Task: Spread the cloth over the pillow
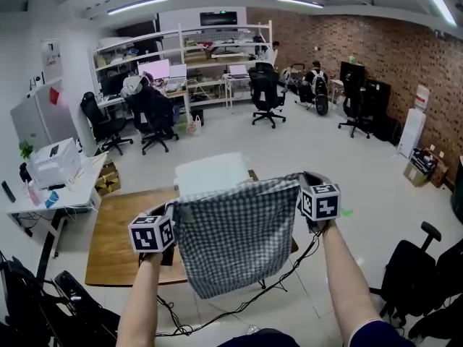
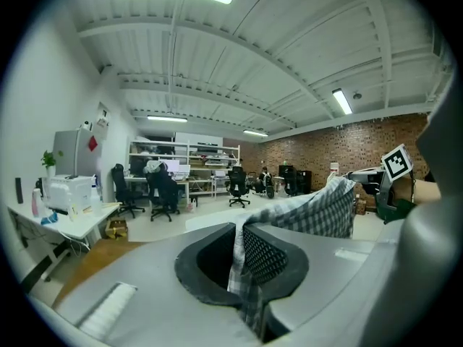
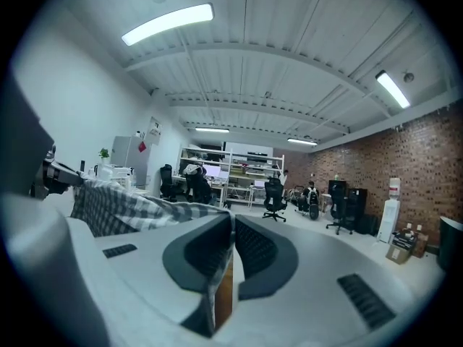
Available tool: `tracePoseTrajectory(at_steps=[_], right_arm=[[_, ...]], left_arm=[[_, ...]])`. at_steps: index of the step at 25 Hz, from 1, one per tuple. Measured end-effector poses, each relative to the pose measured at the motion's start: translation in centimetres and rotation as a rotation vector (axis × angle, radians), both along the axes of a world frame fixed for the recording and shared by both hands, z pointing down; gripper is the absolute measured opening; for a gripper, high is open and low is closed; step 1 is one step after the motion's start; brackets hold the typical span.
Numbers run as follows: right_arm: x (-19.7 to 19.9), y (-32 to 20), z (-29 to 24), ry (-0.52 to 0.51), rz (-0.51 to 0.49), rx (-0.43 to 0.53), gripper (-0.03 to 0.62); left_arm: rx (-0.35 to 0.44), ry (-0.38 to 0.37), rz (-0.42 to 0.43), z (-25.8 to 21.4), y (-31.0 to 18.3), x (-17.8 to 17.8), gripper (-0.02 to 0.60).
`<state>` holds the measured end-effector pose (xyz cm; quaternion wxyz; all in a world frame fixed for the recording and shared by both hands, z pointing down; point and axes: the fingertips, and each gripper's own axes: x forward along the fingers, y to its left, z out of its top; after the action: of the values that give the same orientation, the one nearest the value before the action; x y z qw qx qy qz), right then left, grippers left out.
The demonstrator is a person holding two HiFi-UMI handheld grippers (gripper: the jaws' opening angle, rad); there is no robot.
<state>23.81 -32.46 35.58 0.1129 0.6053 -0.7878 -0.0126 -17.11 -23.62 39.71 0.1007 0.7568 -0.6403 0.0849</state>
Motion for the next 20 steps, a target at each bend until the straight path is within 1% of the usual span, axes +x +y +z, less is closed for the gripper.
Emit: tracePoseTrajectory(at_steps=[4,7,12,17,20], right_arm=[[-0.6,-3.3,0.7,0.003,-0.035,-0.015,0.032],[-1.2,-5.8,0.9,0.002,-0.057,-0.022,0.032],[-2.2,-9.6,0.7,0.007,-0.094,-0.036,0.032],[-3.5,-13.5,-0.7,0.02,-0.117,-0.023,0.032],[-4.4,-15.9,-0.7,0.023,-0.129,-0.028,0.032]], left_arm=[[-0.02,-0.021,-0.032,0.2,-2.5,-0.4,0.011],[-0.019,-0.038,-0.057,-0.4,-4.6,-0.9,0.011],[-0.019,-0.024,-0.091,-1.2,-7.5,-1.5,0.011],[-0.007,-0.02,-0.109,-1.9,-10.6,-2.6,0.012],[-0.008,-0.012,-0.122,-1.8,-12.6,-3.3,0.011]])
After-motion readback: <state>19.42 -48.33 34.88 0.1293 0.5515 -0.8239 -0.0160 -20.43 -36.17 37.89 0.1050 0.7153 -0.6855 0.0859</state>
